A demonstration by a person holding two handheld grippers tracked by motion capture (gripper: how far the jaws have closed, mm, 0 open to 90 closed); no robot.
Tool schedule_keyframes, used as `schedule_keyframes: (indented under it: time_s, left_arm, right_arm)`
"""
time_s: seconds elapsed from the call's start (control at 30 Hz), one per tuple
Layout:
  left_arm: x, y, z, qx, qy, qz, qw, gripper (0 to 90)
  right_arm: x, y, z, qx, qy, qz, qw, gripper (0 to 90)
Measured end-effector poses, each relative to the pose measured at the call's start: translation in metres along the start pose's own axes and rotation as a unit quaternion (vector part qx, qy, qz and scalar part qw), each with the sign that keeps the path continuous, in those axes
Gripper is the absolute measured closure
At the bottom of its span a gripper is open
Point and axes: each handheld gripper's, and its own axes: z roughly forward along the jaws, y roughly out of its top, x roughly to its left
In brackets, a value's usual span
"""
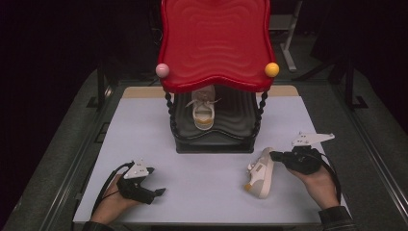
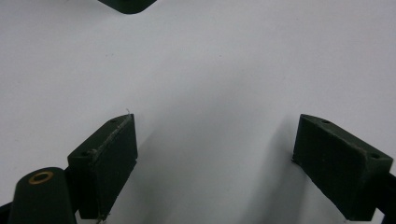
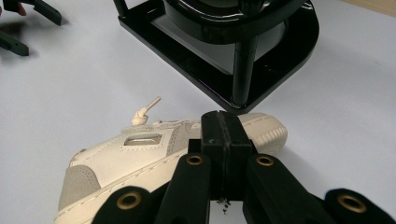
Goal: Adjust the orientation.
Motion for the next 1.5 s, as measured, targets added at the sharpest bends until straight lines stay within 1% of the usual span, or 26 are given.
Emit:
schedule_keyframes:
  time_s: [0.3, 0.6, 0.63, 0.7, 0.77, 0.8, 0.87, 0.97, 1.2, 1.27, 1.3, 1.33, 1.37, 1.4, 1.43, 1.5]
  left_arm:
    - [0.0, 0.0, 0.0, 0.0, 0.001, 0.0, 1.0, 13.0]
    - [0.0, 0.0, 0.0, -0.001, 0.0, 0.0, 1.0, 13.0]
    - [0.0, 0.0, 0.0, -0.001, 0.0, 0.0, 1.0, 13.0]
    - [0.0, 0.0, 0.0, -0.001, 0.0, 0.0, 1.0, 13.0]
    - [0.0, 0.0, 0.0, -0.001, 0.0, 0.0, 1.0, 13.0]
    - [0.0, 0.0, 0.0, -0.001, 0.0, -0.001, 1.0, 13.0]
    - [0.0, 0.0, 0.0, -0.001, 0.0, 0.0, 1.0, 13.0]
    - [0.0, 0.0, 0.0, 0.0, 0.0, 0.001, 1.0, 13.0]
    - [0.0, 0.0, 0.0, 0.0, 0.001, 0.001, 1.0, 13.0]
    - [0.0, 0.0, 0.0, 0.0, 0.001, 0.001, 1.0, 13.0]
    - [0.0, 0.0, 0.0, 0.0, 0.0, 0.001, 1.0, 13.0]
    - [0.0, 0.0, 0.0, 0.0, 0.0, 0.001, 1.0, 13.0]
    - [0.0, 0.0, 0.0, 0.0, 0.001, 0.001, 1.0, 13.0]
    - [0.0, 0.0, 0.0, 0.0, 0.001, 0.001, 1.0, 13.0]
    - [0.0, 0.0, 0.0, 0.0, 0.0, 0.0, 1.0, 13.0]
    - [0.0, 0.0, 0.0, 0.0, 0.001, 0.001, 1.0, 13.0]
  right_arm:
    - [-0.004, -0.007, -0.007, -0.004, -0.002, 0.008, 1.0, 89.2]
    - [-0.009, -0.02, -0.019, -0.003, -0.012, 0.02, 0.9997, 89.3]
    - [-0.011, -0.024, -0.022, -0.001, -0.015, 0.026, 0.9995, 89.3]
    - [-0.012, -0.026, -0.023, 0.0, -0.016, 0.027, 0.9995, 89.3]
    - [-0.013, -0.03, -0.026, 0.004, -0.021, 0.031, 0.9993, 89.3]
    - [-0.015, -0.036, -0.028, 0.01, -0.027, 0.034, 0.999, 89.4]
    - [-0.016, -0.038, -0.029, 0.012, -0.029, 0.035, 0.9989, 89.4]
    - [-0.02, -0.047, -0.03, 0.028, -0.036, 0.041, 0.9981, 89.4]
    - [-0.023, -0.052, -0.028, 0.039, -0.039, 0.045, 0.9975, 89.4]
    - [-0.023, -0.053, -0.026, 0.047, -0.045, 0.039, 0.9971, 89.4]
    - [-0.024, -0.054, -0.023, 0.056, -0.037, 0.04, 0.997, 89.4]
    - [-0.024, -0.054, -0.023, 0.056, -0.037, 0.04, 0.997, 89.4]
    - [-0.023, -0.055, -0.02, 0.06, -0.043, 0.036, 0.9966, 88.7]
    - [-0.023, -0.055, -0.02, 0.06, -0.043, 0.036, 0.9966, 88.7]
    - [-0.026, -0.056, -0.02, 0.061, -0.042, 0.042, 0.9963, 87.4]
    - [-0.027, -0.057, -0.02, 0.064, -0.042, 0.041, 0.9962, 87.4]
